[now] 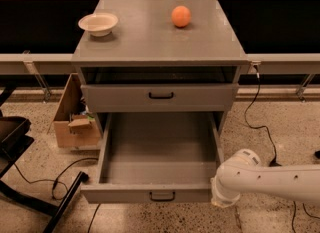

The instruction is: Open middle drawer

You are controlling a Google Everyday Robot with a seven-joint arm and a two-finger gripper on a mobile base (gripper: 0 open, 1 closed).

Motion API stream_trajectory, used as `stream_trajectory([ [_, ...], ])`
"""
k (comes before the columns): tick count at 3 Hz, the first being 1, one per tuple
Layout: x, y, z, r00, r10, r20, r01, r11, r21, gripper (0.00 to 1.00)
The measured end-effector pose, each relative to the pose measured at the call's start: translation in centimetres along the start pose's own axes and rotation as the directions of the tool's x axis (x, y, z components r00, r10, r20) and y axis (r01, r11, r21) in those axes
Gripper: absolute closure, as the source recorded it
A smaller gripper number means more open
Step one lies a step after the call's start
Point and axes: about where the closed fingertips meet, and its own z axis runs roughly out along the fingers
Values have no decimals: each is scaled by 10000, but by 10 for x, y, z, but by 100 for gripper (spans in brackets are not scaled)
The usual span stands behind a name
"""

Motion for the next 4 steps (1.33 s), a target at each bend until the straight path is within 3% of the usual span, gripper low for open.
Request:
stream_trajectory([
  [3, 0, -1, -14, 10000, 34, -2, -34, 10000, -20, 100],
  [4, 0, -1, -14, 10000, 34, -3, -34, 10000, -21, 80],
])
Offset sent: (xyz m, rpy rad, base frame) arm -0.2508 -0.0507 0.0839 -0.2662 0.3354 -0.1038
